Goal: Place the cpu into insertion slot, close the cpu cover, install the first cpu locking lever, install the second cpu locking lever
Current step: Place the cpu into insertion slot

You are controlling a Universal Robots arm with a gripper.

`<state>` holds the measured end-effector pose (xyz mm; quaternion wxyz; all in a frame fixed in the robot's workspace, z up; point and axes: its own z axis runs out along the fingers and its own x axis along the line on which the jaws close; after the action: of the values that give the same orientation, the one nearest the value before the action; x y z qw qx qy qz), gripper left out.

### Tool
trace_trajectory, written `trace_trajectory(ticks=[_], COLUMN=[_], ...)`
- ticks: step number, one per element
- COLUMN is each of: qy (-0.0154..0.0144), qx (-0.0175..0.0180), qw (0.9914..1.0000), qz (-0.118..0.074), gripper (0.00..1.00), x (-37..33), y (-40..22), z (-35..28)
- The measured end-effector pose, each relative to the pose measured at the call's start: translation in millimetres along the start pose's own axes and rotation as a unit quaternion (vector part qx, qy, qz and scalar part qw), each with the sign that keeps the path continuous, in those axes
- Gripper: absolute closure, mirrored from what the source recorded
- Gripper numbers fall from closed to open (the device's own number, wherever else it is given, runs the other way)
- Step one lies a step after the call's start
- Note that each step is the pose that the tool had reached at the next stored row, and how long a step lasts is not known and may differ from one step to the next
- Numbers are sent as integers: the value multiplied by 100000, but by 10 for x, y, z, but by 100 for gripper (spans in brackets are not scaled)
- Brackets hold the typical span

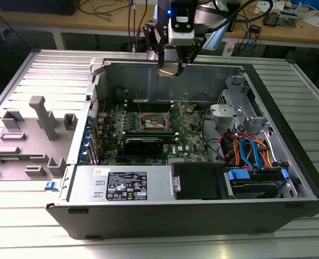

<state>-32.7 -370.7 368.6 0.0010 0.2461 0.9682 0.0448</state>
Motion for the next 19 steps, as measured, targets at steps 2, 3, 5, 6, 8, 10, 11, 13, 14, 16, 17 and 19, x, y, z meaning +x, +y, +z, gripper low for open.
trace_trajectory(ticks=[2,3,5,6,8,10,11,13,14,16,17,19], qy=[-1,-6,-43,-66,-143,-239,-282,-358,-377,-383,-381,-382], qx=[2,2,-9,-12,-29,-52,-62,-80,-84,-85,-83,-85], qw=[100000,100000,99999,99997,99987,99963,99948,99914,99906,99905,99905,99905], qz=[6,41,486,737,1607,2721,3214,4124,4312,4340,4341,4339], gripper=[46,46,46,46,46,46,46,46,46,46,46,46], x=[0,0,0,0,0,0,0,0,0,0,0,0], y=[0,0,0,0,0,0,0,0,0,0,0,0], z=[0,0,0,0,0,1,1,1,1,1,1,1])
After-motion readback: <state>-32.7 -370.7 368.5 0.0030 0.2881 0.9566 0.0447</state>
